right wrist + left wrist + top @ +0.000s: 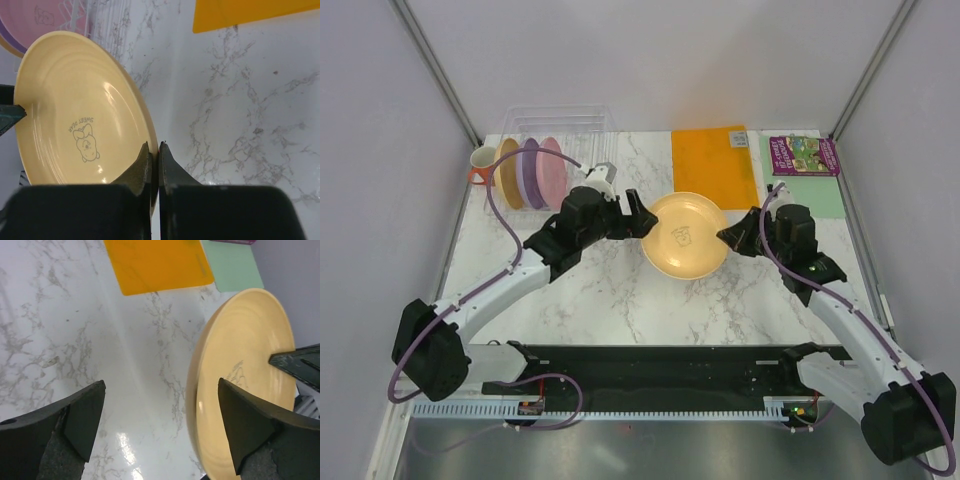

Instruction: Unload the plates from the dish rack

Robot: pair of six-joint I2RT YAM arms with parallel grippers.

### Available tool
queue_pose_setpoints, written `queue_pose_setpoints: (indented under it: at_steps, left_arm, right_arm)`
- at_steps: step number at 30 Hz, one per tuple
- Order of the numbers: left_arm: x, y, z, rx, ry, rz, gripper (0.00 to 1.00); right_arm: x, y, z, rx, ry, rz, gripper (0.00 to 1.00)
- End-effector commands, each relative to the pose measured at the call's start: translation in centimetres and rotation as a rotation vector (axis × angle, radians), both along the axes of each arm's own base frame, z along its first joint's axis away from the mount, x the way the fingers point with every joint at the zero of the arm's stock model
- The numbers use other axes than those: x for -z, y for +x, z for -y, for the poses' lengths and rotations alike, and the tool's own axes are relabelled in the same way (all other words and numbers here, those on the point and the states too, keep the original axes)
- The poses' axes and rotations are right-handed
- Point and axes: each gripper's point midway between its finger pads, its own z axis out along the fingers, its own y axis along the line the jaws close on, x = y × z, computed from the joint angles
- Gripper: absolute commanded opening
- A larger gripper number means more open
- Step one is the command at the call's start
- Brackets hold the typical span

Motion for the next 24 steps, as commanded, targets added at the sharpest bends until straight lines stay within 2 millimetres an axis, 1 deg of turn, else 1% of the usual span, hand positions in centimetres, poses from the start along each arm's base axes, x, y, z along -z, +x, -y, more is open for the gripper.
queue_pose_setpoints:
  at_steps: [1,2,3,4,5,6,7,8,9,10,11,12,13,15,16,17,19,23,24]
  left_arm:
    - [0.3,1.2,-5.2,-0.236,0.141,0.033,1.00]
    - [0.2,0.8,-6.5,-0.274,0.170,0.037,1.00]
    - [0.7,0.7,-7.6,-0.305,0.206,0.041,1.00]
    - [0.4,0.9,-9.1,-0.372,0.234,0.067,1.00]
    - [0.1,0.8,-10.0,-0.405,0.246,0.082,1.00]
    - [-0.5,0.2,-11.1,-0.431,0.252,0.111,1.00]
    - [-1.0,0.2,-12.3,-0.476,0.265,0.134,1.00]
    - [-1.4,-0.1,-12.9,-0.493,0.270,0.151,1.00]
    - [-2.7,-0.6,-13.6,-0.505,0.261,0.189,1.00]
    - [-3.1,-0.8,-14.3,-0.524,0.264,0.205,1.00]
    - [-3.7,-1.0,-14.7,-0.527,0.270,0.227,1.00]
    - [-4.8,-1.4,-15.3,-0.540,0.253,0.254,1.00]
    - [-5.2,-1.7,-15.8,-0.557,0.255,0.270,1.00]
    - [-5.9,-2.1,-16.6,-0.577,0.256,0.294,1.00]
    - [-6.6,-2.4,-17.2,-0.597,0.245,0.312,1.00]
    - [-6.9,-2.6,-17.5,-0.600,0.249,0.321,1.00]
    - [-7.4,-2.9,-17.9,-0.609,0.243,0.337,1.00]
    - [-7.5,-2.8,-18.4,-0.624,0.273,0.347,1.00]
    - [-7.6,-2.8,-18.4,-0.624,0.278,0.348,1.00]
  right_arm:
    - [-2.4,0.4,2.9,0.120,-0.118,0.033,0.00]
    - [-1.8,0.2,3.2,0.127,-0.140,0.009,0.00]
    - [-1.3,0.1,3.3,0.126,-0.152,-0.002,0.00]
    - [-0.7,0.0,3.4,0.120,-0.163,-0.015,0.00]
    - [-0.1,-0.1,3.4,0.115,-0.173,-0.031,0.00]
    - [1.4,-0.1,3.6,0.121,-0.194,-0.066,0.00]
    - [2.1,-0.1,3.8,0.125,-0.213,-0.080,0.00]
    - [3.2,0.0,4.1,0.132,-0.236,-0.108,0.00]
    - [4.0,0.3,5.2,0.183,-0.278,-0.120,0.00]
    - [4.5,0.4,5.7,0.194,-0.309,-0.126,0.00]
    - [5.2,0.5,6.1,0.205,-0.329,-0.149,0.00]
    - [5.8,0.6,6.5,0.211,-0.337,-0.166,0.00]
    - [6.2,0.6,6.3,0.199,-0.332,-0.182,0.00]
    - [7.8,0.4,6.0,0.178,-0.341,-0.231,0.00]
    - [8.3,0.3,5.9,0.168,-0.341,-0.249,0.00]
    - [9.3,0.2,6.0,0.161,-0.359,-0.281,0.00]
    - [10.3,0.1,6.2,0.157,-0.383,-0.308,0.00]
    - [12.8,-0.3,7.2,0.192,-0.434,-0.380,0.00]
    - [13.1,-0.3,7.4,0.205,-0.437,-0.395,0.00]
